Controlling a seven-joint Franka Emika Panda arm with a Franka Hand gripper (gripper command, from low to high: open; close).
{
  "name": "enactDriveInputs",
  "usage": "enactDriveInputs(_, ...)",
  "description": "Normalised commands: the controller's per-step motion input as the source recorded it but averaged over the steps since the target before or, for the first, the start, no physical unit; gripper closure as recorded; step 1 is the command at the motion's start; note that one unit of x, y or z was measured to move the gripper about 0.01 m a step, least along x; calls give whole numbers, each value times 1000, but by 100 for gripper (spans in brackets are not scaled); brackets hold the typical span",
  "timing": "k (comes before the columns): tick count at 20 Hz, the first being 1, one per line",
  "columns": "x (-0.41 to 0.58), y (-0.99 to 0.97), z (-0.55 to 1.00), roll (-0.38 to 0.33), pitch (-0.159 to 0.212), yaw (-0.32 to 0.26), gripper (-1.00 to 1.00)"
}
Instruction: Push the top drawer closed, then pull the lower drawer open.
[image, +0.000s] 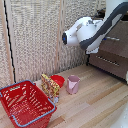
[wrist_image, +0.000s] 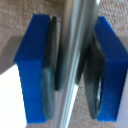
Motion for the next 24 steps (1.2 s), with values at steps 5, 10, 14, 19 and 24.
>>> enactDriveInputs(5, -38, -998, 490, -5, 0, 0, 100)
enactDriveInputs(10, -68, -975, 456, -5, 0, 0, 100)
enactDriveInputs(14, -151, -883, 337, -32, 0, 5, 100)
enactDriveInputs(19, -170, -473, 154, -93, -7, 0, -100)
enactDriveInputs(24, -54, 167, 4, -74, -21, -2, -100)
